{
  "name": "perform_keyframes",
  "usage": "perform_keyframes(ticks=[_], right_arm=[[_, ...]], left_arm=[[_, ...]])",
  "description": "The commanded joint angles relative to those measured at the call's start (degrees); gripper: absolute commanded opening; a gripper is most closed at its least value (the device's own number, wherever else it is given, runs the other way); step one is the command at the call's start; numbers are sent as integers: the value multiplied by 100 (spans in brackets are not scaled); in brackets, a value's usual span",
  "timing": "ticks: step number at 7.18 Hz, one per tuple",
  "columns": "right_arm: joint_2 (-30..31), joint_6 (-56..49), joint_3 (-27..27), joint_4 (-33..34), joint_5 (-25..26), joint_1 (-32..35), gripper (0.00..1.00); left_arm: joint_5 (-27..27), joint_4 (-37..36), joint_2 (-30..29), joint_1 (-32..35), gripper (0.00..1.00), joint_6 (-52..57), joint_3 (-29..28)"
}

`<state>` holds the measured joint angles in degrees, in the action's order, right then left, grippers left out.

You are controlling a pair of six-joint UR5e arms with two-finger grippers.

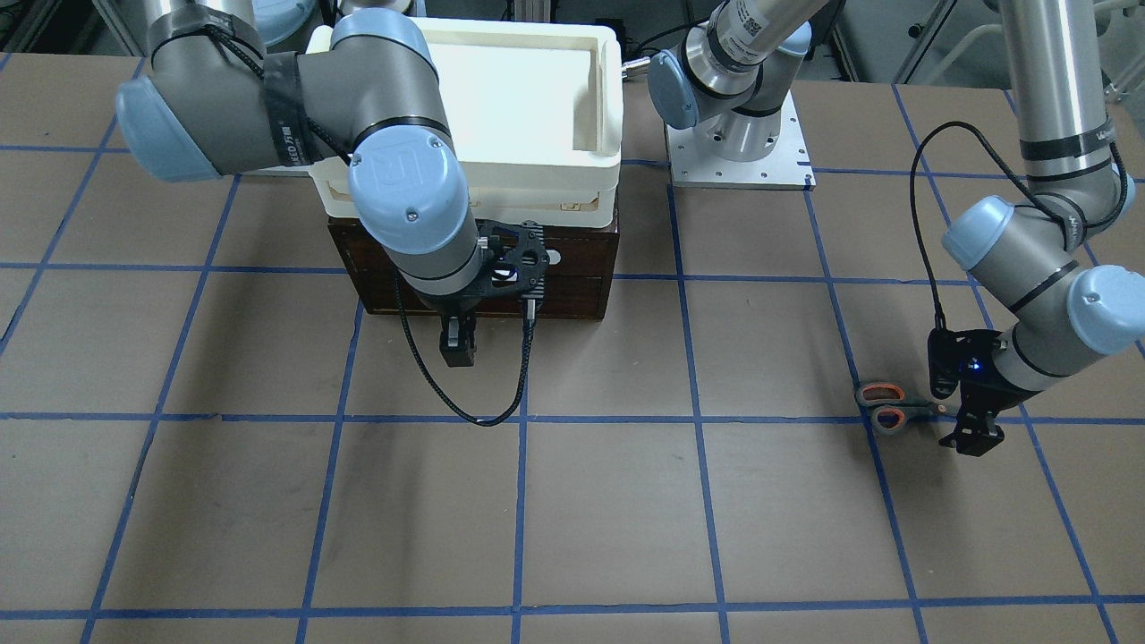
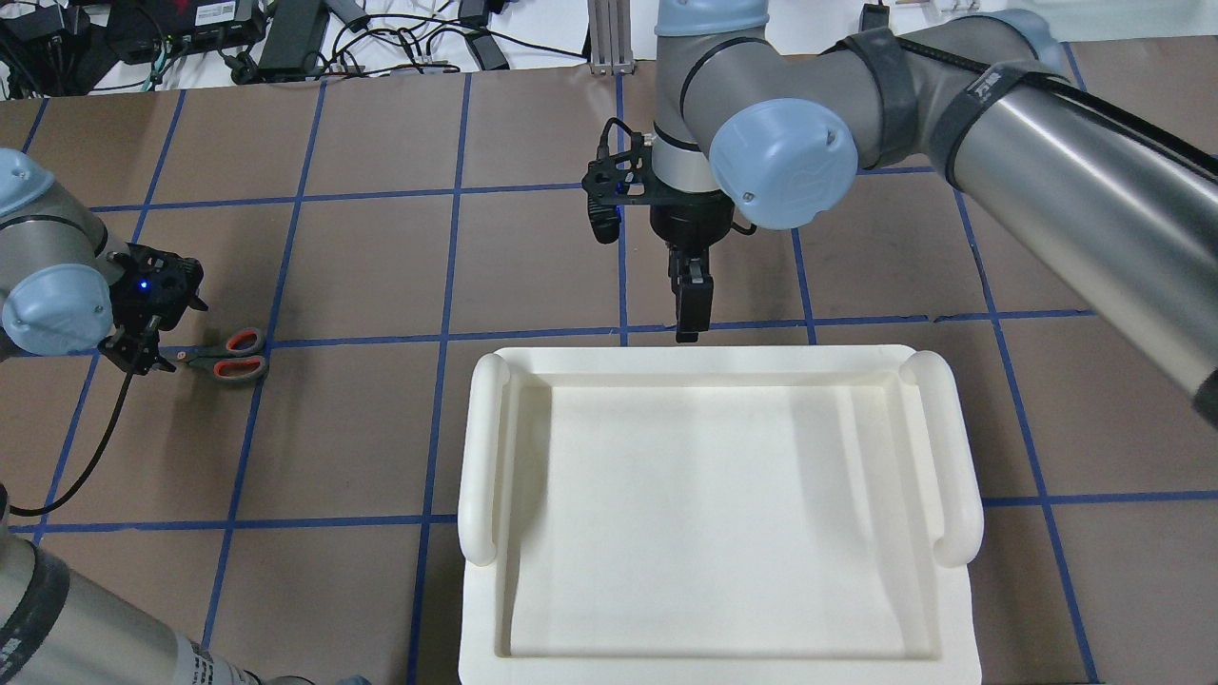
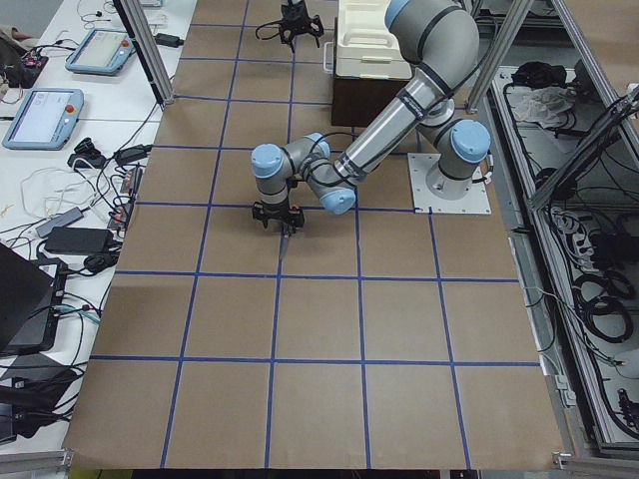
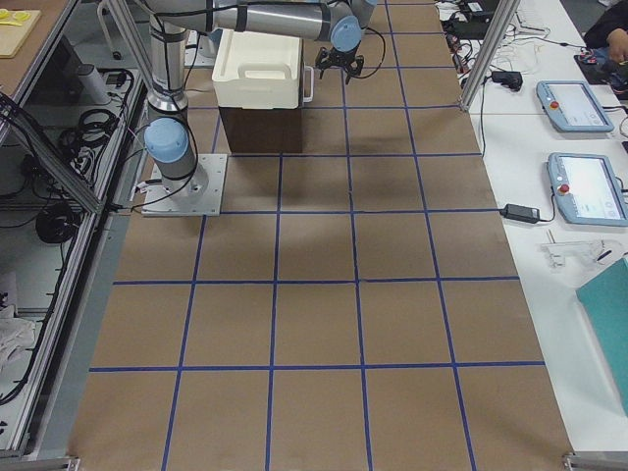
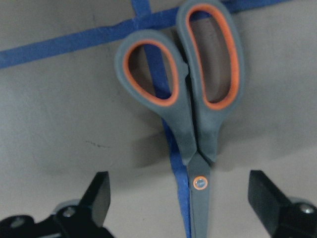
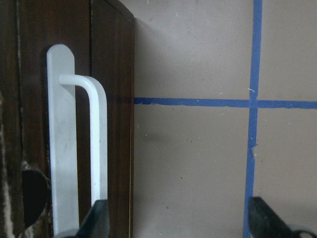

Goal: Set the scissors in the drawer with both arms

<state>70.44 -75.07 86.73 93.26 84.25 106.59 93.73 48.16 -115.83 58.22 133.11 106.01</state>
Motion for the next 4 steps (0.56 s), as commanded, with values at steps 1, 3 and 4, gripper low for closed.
perform_keyframes(ticks=[1, 3, 4], right_arm=[[-48, 125, 19, -79, 47, 90, 99], [-39, 125, 46, -333, 56, 90, 99], [-39, 159, 124, -343, -31, 125, 99]], left_arm=[[-221, -43, -19, -222, 98, -13, 104], [-425, 62, -37, -232, 97, -118, 122], [-443, 80, -28, -224, 94, -127, 191]])
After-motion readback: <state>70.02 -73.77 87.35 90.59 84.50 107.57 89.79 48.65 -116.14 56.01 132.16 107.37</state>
